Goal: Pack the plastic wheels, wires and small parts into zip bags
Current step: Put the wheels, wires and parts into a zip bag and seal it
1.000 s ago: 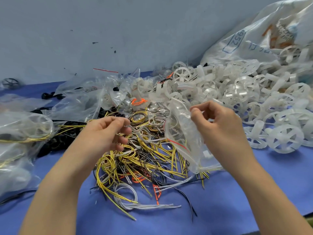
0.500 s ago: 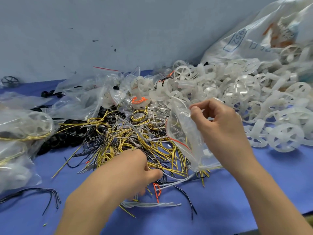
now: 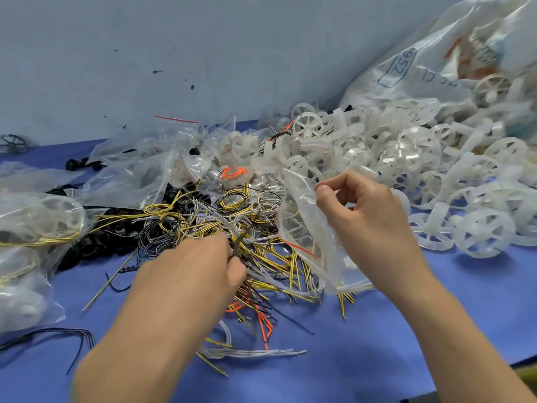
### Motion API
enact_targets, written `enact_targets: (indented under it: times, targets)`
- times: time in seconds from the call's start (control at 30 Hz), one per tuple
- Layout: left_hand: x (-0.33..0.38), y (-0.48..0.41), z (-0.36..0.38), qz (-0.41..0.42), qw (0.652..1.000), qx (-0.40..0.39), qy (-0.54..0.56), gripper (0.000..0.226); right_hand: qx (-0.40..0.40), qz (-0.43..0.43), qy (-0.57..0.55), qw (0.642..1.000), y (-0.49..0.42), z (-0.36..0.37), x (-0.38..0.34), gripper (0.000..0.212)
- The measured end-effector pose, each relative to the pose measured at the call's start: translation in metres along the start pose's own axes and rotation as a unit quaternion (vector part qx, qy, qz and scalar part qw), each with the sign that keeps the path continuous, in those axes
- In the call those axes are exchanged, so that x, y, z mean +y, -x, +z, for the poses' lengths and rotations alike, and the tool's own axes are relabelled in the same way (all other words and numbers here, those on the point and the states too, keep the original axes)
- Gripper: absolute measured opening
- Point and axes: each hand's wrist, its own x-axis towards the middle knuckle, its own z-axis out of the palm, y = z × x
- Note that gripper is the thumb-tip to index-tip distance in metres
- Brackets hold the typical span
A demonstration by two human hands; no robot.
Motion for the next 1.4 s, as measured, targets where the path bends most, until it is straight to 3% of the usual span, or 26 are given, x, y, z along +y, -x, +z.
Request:
enact_targets:
  times: [0.2, 0.47, 0.57, 0.7, 0.77, 0.83, 0.93, 1.0, 1.1, 1.2, 1.27, 1.4]
  targets:
    - [-0.02, -0.015, -0.009, -0.012, 0.98, 0.131, 0.149, 0.01, -0.001, -0.01, 0.037, 0.999, 0.002, 0.003, -0.001, 0.017]
    - [-0.045, -0.033, 0.007, -0.042, 0.947, 0.239, 0.212, 0.014, -0.008, -0.008, 0.034, 0.999, 0.003, 0.003, -0.002, 0.017]
    - [-0.049, -0.035, 0.004, -0.036, 0.905, 0.312, 0.285, 0.009, -0.01, -0.011, 0.038, 0.999, 0.004, 0.004, -0.003, 0.017]
    - [-0.047, -0.032, -0.008, -0.029, 0.823, 0.357, 0.44, 0.007, -0.007, -0.014, 0.038, 0.999, 0.004, 0.006, -0.003, 0.017]
    - [-0.044, -0.03, -0.015, 0.007, 0.79, 0.337, 0.512, 0.012, -0.007, -0.016, 0.037, 0.999, 0.004, 0.007, -0.002, 0.016]
    - [-0.042, -0.026, -0.022, 0.07, 0.77, 0.258, 0.579, 0.013, -0.012, -0.02, 0.038, 0.999, 0.004, 0.007, -0.002, 0.016]
    - [-0.038, -0.017, -0.027, 0.172, 0.824, 0.058, 0.537, 0.018, -0.03, -0.027, 0.036, 0.999, 0.006, 0.008, -0.002, 0.015]
    - [-0.03, -0.017, -0.022, 0.196, 0.865, -0.034, 0.46, 0.021, -0.05, -0.038, 0.03, 0.998, 0.007, 0.01, -0.003, 0.014]
    - [-0.012, -0.026, -0.01, 0.201, 0.908, -0.021, 0.366, 0.014, -0.097, -0.06, 0.051, 0.992, 0.011, 0.015, -0.006, 0.011]
    - [0.003, -0.033, -0.001, 0.223, 0.922, -0.026, 0.314, 0.015, -0.123, -0.086, 0.085, 0.985, 0.018, 0.023, -0.009, 0.01]
    - [0.009, -0.037, 0.005, 0.214, 0.906, -0.076, 0.357, 0.015, -0.118, -0.102, 0.101, 0.983, 0.02, 0.025, -0.01, 0.01]
    - [0.021, -0.043, 0.013, 0.094, 0.816, -0.146, 0.552, 0.022, -0.139, -0.129, 0.123, 0.974, 0.023, 0.024, -0.014, 0.01]
